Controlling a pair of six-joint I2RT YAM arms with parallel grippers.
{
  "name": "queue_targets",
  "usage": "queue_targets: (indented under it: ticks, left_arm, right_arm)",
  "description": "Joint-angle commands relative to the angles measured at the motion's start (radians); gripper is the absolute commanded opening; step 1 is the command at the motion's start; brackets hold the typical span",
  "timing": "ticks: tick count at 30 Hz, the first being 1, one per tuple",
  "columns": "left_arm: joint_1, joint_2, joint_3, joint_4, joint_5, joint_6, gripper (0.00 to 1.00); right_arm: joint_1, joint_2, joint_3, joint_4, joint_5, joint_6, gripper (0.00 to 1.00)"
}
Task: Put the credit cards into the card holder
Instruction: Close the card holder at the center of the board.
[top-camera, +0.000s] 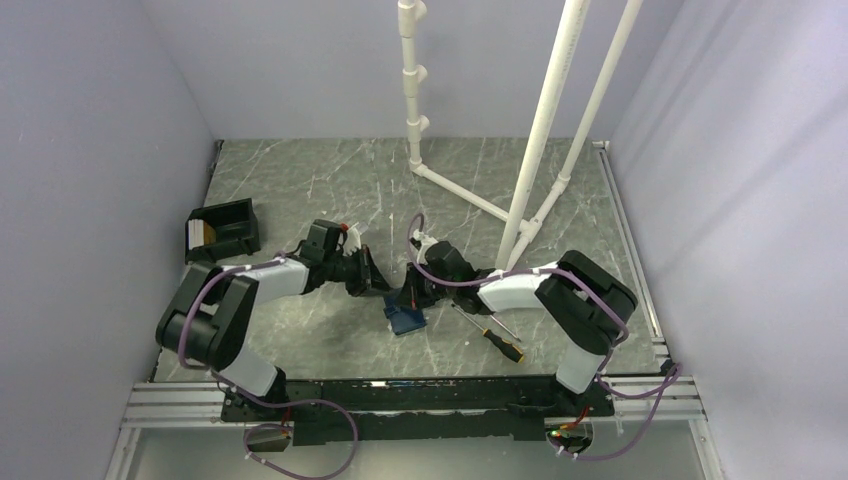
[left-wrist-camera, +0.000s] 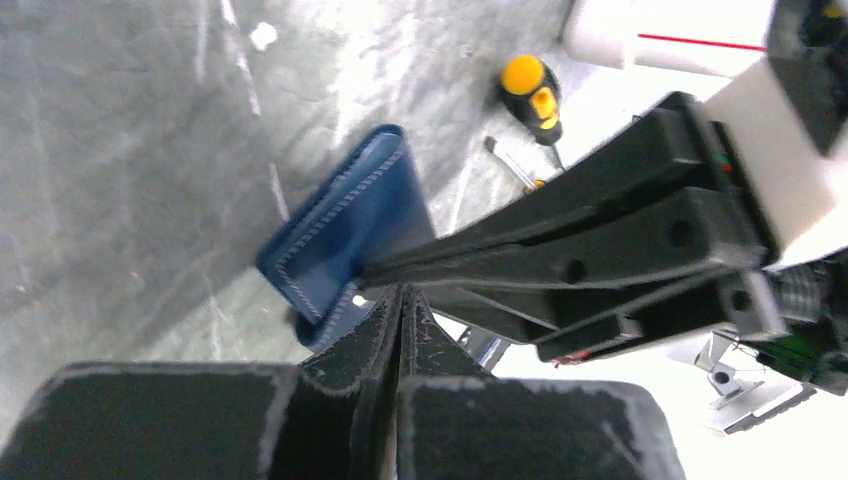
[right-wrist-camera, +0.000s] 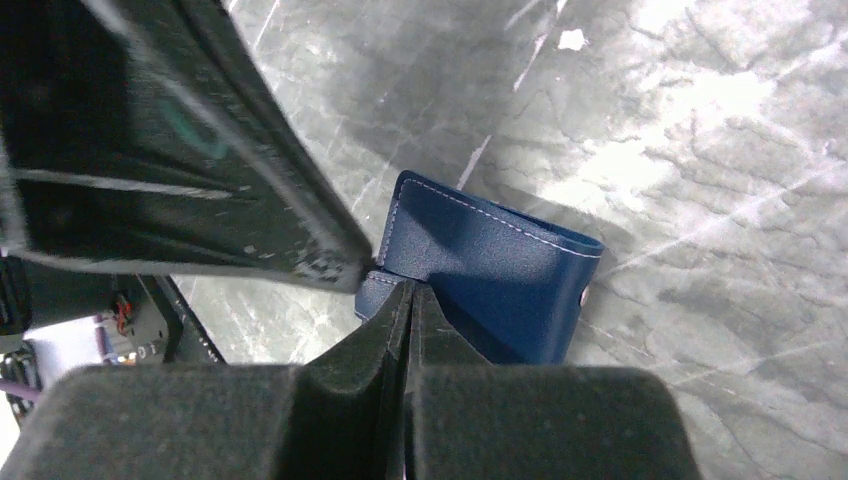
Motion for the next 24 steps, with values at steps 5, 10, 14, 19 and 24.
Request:
queue_targets:
  ticks: [5, 10, 14, 19, 24]
  left_arm:
    - [-0.018, 0.173, -0.007, 0.146, 0.014, -0.019, 0.01]
    - [-0.018, 0.178, -0.037, 0.101, -0.056, 0.018, 0.00]
    - [-0.018, 0.185, -0.049, 0.099, -0.070, 0.026, 0.00]
    - [-0.018, 0.186, -0.055, 0.110, -0.062, 0.024, 0.00]
    - [-0.019, 0.175, -0.049, 0.100, -0.059, 0.027, 0.00]
  right_arm:
    - [-0.030, -0.008, 0.003, -0.261, -0.046, 0.004, 0.02]
    - [-0.044, -0.024, 0.036, -0.283, -0.113, 0.053, 0.18]
    - [-0.060, -0.038, 0.047, -0.294, -0.152, 0.086, 0.24]
    - [-0.067, -0.023, 0.062, -0.308, -0.165, 0.073, 0.24]
    - [-0.066, 0.003, 0.065, -0.272, -0.195, 0.064, 0.24]
